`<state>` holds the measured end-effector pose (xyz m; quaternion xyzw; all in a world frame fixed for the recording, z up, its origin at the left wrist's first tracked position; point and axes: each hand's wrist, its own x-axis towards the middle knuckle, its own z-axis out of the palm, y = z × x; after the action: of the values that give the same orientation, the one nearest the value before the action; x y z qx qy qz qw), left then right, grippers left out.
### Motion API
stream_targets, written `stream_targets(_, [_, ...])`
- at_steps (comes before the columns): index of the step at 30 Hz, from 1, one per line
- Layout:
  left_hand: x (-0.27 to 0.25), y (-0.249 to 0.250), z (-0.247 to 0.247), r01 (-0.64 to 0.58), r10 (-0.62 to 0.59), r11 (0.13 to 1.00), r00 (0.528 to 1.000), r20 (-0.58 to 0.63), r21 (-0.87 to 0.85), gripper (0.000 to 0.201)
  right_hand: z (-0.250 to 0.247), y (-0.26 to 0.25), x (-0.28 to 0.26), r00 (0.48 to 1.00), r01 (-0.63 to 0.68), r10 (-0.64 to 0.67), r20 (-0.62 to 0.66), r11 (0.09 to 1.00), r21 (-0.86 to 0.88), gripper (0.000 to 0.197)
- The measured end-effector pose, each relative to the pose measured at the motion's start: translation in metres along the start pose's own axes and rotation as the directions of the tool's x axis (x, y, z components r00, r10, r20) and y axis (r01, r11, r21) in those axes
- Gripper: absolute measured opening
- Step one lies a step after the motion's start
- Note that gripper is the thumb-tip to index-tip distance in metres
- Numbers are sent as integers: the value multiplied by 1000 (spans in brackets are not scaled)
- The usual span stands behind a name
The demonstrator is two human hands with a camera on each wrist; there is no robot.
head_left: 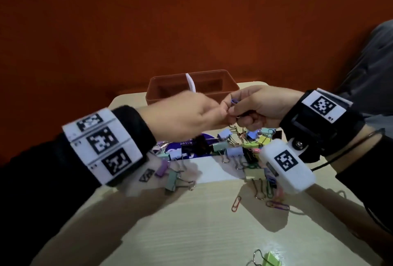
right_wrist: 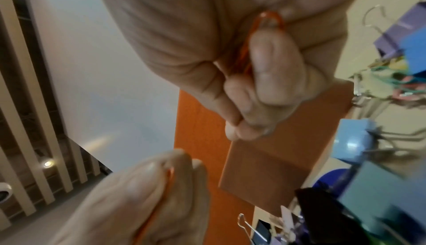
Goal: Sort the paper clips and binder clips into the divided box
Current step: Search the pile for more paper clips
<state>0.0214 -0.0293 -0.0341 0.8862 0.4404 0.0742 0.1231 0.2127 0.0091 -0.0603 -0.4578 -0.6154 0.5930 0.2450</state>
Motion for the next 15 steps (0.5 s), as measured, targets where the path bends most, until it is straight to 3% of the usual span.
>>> stream_targets(3, [10,-26,-28,158,-170,983,976,-138,-92,40,-2,-30,14,1000,17,-17,-3,1000,-13,18])
stream_targets(7, [28,-62,-42,345,-421,876,887,-188,-337,34,7,-65,51,994,-7,17,-111,996,92,12])
stream_targets(11, [36,-86,-39,419,-539,785,825,-170,-457,18,29,-79,81,970,-1,53,-239,976,217,13])
stream_targets(15, [38,-90,-35,410,-573,716,808,-139,-566,17,46,-81,100,956,3,79,-282,960,279,14])
